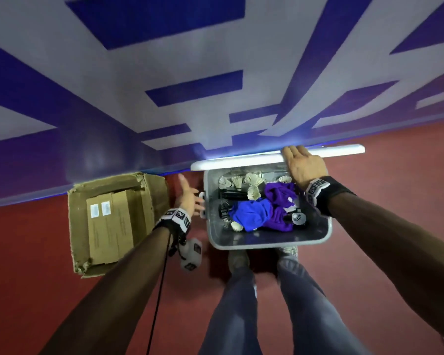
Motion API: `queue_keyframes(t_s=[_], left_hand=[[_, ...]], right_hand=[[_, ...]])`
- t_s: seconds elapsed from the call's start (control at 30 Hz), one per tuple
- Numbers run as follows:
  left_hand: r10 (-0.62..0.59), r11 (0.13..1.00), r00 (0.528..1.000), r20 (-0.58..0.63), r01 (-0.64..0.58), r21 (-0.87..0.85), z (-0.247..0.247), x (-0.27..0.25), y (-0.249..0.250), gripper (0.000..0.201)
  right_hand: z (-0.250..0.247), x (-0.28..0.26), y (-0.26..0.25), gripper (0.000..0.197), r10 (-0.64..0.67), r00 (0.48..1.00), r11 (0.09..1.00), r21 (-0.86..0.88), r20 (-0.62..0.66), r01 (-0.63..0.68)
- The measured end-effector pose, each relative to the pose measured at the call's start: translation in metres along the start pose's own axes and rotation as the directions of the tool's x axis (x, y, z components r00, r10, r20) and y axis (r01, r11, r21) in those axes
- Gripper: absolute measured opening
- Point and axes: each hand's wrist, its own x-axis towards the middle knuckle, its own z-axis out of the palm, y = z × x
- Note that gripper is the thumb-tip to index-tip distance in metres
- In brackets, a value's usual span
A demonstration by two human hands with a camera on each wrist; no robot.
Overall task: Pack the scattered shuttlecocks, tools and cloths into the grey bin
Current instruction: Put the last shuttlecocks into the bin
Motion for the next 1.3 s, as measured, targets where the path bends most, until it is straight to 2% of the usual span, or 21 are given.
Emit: queue_keyframes(t_s=[0.07, 0.13, 0.27, 0.33, 0.43, 0.53, 0.63, 0.73, 0.83, 0.93, 1.03, 1.17, 1.3], left_hand=[[-0.095, 0.967, 0.990, 0.104, 0.116, -0.227, 0.001, -0.004, 0.003, 0.105], [-0.096, 0.937, 0.979, 0.178, 0.149, -0.315, 0.004, -0.014, 0.002, 0.098], [-0.061, 0.964, 0.977, 0.205, 0.111, -0.243, 0.023, -0.024, -0.038, 0.050], [-0.099, 0.970, 0.980, 0.170, 0.133, -0.205, 0.030, -0.017, -0.071, 0.040], [-0.127, 0.982, 0.985, 0.114, 0.141, -0.126, 0.038, 0.000, -0.124, 0.035], [-0.120, 0.993, 0.990, 0.070, 0.118, 0.026, 0.046, 0.012, -0.171, 0.047], [-0.104, 0.982, 0.994, 0.045, 0.096, 0.164, 0.055, 0.026, -0.207, 0.044], [-0.101, 0.964, 0.995, -0.011, 0.100, 0.248, 0.057, 0.033, -0.219, 0.034], [-0.101, 0.965, 0.995, -0.004, 0.099, 0.242, 0.064, 0.046, -0.236, 0.024], [-0.062, 0.963, 0.998, -0.018, 0.064, 0.260, 0.071, 0.061, -0.242, 0.030], [0.050, 0.932, 0.998, -0.032, -0.035, 0.360, 0.075, 0.078, -0.235, 0.033], [0.165, 0.858, 0.986, 0.016, -0.151, 0.490, 0.082, 0.094, -0.227, 0.046], [0.128, 0.855, 0.992, -0.020, -0.100, 0.509, 0.087, 0.098, -0.228, 0.060]], right_hand=[[0.009, -0.027, 0.005, 0.028, -0.028, 0.999, 1.000, 0.009, -0.020, 0.028], [0.026, -0.055, 0.006, 0.035, -0.043, 0.999, 0.999, 0.022, -0.011, 0.043], [0.084, -0.119, -0.002, 0.050, -0.020, 0.999, 0.999, 0.049, 0.035, 0.019], [0.118, -0.150, -0.011, 0.055, -0.012, 0.997, 0.998, 0.058, 0.074, 0.008], [0.162, -0.184, -0.024, 0.057, -0.035, 0.995, 0.999, 0.035, 0.092, 0.032], [0.194, -0.199, -0.031, 0.058, -0.021, 0.982, 0.999, -0.026, 0.187, 0.026], [0.220, -0.207, -0.032, 0.057, -0.046, 0.962, 0.999, 0.021, 0.270, 0.042], [0.230, -0.205, -0.029, 0.062, -0.051, 0.939, 0.994, 0.105, 0.340, 0.016], [0.249, -0.195, -0.027, 0.065, -0.051, 0.951, 0.993, 0.114, 0.306, 0.017], [0.264, -0.172, -0.027, 0.075, -0.055, 0.966, 0.993, 0.120, 0.254, 0.025], [0.272, -0.134, -0.034, 0.087, -0.037, 0.966, 0.996, 0.089, 0.257, 0.015], [0.273, -0.086, -0.053, 0.102, 0.075, 0.953, 0.989, 0.102, 0.293, -0.109], [0.275, -0.063, -0.076, 0.116, 0.168, 0.919, 0.966, 0.126, 0.357, -0.225]])
